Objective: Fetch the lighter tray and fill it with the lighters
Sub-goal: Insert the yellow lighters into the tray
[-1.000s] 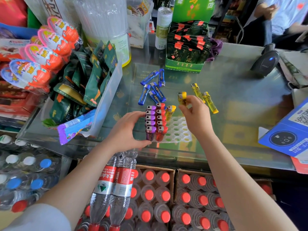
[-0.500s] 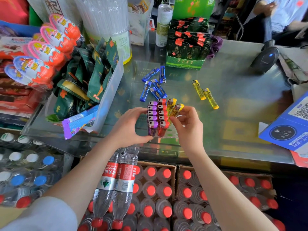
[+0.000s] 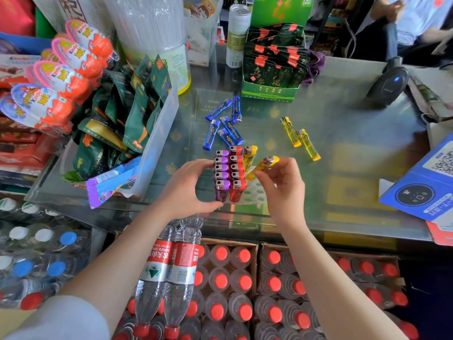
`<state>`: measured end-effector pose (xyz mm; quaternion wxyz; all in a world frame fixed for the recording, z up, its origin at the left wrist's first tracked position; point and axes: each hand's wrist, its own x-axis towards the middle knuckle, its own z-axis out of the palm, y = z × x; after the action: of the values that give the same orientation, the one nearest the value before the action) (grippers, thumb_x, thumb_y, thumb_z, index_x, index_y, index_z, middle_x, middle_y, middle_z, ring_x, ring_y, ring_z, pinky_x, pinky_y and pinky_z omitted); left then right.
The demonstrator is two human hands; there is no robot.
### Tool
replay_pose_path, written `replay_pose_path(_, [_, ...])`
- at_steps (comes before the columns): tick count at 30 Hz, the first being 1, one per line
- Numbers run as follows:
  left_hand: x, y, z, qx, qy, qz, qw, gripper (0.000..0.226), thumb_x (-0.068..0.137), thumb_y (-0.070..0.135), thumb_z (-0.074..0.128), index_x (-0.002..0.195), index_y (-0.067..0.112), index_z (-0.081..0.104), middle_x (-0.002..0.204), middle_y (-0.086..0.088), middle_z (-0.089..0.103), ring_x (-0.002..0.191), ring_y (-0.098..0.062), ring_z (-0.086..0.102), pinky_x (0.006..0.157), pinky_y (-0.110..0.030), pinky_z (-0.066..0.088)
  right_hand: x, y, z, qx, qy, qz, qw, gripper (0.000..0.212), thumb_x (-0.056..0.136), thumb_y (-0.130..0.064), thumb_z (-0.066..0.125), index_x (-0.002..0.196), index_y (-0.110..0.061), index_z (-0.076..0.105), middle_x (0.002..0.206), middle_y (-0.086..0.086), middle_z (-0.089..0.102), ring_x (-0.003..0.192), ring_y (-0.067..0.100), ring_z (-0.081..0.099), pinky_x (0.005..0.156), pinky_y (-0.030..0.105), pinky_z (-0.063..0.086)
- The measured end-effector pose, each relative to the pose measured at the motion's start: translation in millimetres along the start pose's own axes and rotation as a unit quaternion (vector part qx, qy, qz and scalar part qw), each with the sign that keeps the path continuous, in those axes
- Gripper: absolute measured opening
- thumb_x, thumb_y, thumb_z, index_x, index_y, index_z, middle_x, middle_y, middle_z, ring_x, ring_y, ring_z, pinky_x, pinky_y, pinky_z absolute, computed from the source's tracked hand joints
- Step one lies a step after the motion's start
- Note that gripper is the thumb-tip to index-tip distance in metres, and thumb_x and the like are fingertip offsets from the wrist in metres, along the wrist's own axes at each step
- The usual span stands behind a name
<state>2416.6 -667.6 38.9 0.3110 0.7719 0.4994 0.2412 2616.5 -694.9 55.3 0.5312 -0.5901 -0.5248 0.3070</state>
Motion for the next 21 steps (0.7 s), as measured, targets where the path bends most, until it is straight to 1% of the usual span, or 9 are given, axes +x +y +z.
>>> replay_pose_path(2, [0, 0, 0, 0.002, -0.001, 0.000, 1.000, 0.075, 0.055, 0.053, 0.066, 0.122, 0.028, 0.045, 0.119, 0.019, 0.047, 0.113, -0.003, 0.041, 0.092, -0.025, 0.031, 3, 2, -3, 0.036, 0.018, 0.020, 0.999, 0.034, 0.078, -0.004, 0.067, 0.078, -0.031, 0.048, 0.070, -0.011, 0.059, 0.065, 0.003, 0.056, 0.066, 0.019, 0.048])
replay_pose_path(4, [0, -1, 0, 0.003, -0.002, -0.001, 1.000, 0.075, 0.055, 0.053, 0.066, 0.122, 0.029, 0.045, 0.119, 0.019, 0.047, 0.113, -0.003, 0.041, 0.092, -0.025, 0.032, 5, 2, -2, 0.026, 0.002, 0.024, 0.999, 0.031, 0.077, -0.004, 0.068, 0.079, -0.029, 0.048, 0.071, -0.011, 0.059, 0.064, 0.001, 0.056, 0.065, 0.017, 0.048])
replay_pose_path(7, [0, 0, 0, -0.002, -0.001, 0.000, 1.000, 0.074, 0.055, 0.053, 0.066, 0.122, 0.030, 0.044, 0.118, 0.021, 0.046, 0.112, 0.000, 0.040, 0.091, -0.025, 0.031, 3, 5, 3, -0.027, -0.032, 0.018, 0.999, 0.025, 0.077, -0.005, 0.069, 0.079, -0.021, 0.049, 0.070, -0.012, 0.059, 0.062, -0.003, 0.055, 0.062, 0.011, 0.045])
replay_pose_path(11, [0, -1, 1, -0.001, 0.004, 0.008, 1.000, 0.075, 0.055, 0.052, 0.066, 0.122, 0.027, 0.045, 0.118, 0.020, 0.046, 0.112, -0.002, 0.041, 0.091, -0.021, 0.030, 7, 3, 5, -0.104, -0.030, 0.003, 0.994, 0.019, 0.077, -0.014, 0.070, 0.081, -0.016, 0.051, 0.063, -0.011, 0.054, 0.055, 0.006, 0.050, 0.055, 0.017, 0.039])
replay_pose_path(13, [0, -1, 1, -0.003, 0.003, 0.008, 1.000, 0.075, 0.055, 0.052, 0.067, 0.122, 0.027, 0.046, 0.118, 0.019, 0.046, 0.111, -0.002, 0.041, 0.091, -0.021, 0.031, 11, -1, 5, -0.157, -0.047, -0.019, 0.986, 0.019, 0.077, -0.016, 0.070, 0.082, -0.012, 0.053, 0.056, -0.008, 0.048, 0.050, 0.009, 0.043, 0.052, 0.023, 0.035])
replay_pose_path(15, [0, -1, 1, -0.006, 0.005, 0.009, 1.000, 0.074, 0.055, 0.052, 0.067, 0.122, 0.027, 0.046, 0.118, 0.019, 0.047, 0.111, -0.001, 0.041, 0.091, -0.022, 0.031, 15, -5, 4, -0.199, -0.067, -0.038, 0.977, 0.020, 0.077, -0.017, 0.071, 0.085, -0.007, 0.055, 0.055, -0.007, 0.044, 0.051, 0.015, 0.040, 0.053, 0.029, 0.033])
replay_pose_path(16, [0, -1, 1, -0.007, 0.005, 0.009, 1.000, 0.074, 0.055, 0.052, 0.067, 0.122, 0.027, 0.046, 0.118, 0.019, 0.046, 0.111, -0.001, 0.041, 0.091, -0.023, 0.031, 17, -7, 4, -0.205, -0.077, -0.043, 0.975, 0.021, 0.077, -0.016, 0.071, 0.085, -0.006, 0.055, 0.054, -0.010, 0.042, 0.051, 0.015, 0.040, 0.051, 0.028, 0.032])
replay_pose_path(18, [0, 0, 1, -0.008, 0.006, 0.009, 1.000, 0.074, 0.055, 0.052, 0.067, 0.122, 0.027, 0.046, 0.118, 0.019, 0.046, 0.111, -0.002, 0.041, 0.091, -0.024, 0.032, 20, -9, 3, -0.194, -0.102, -0.042, 0.975, 0.020, 0.076, -0.013, 0.071, 0.080, -0.010, 0.052, 0.054, -0.013, 0.041, 0.049, 0.008, 0.040, 0.049, 0.021, 0.032])
replay_pose_path(21, [0, 0, 1, -0.008, 0.007, 0.010, 1.000, 0.073, 0.055, 0.053, 0.067, 0.121, 0.028, 0.046, 0.116, 0.019, 0.047, 0.110, -0.003, 0.042, 0.091, -0.025, 0.032, 27, -10, 1, -0.189, -0.136, -0.043, 0.971, 0.027, 0.075, -0.011, 0.072, 0.075, -0.016, 0.046, 0.055, -0.005, 0.045, 0.049, 0.006, 0.039, 0.049, 0.019, 0.031])
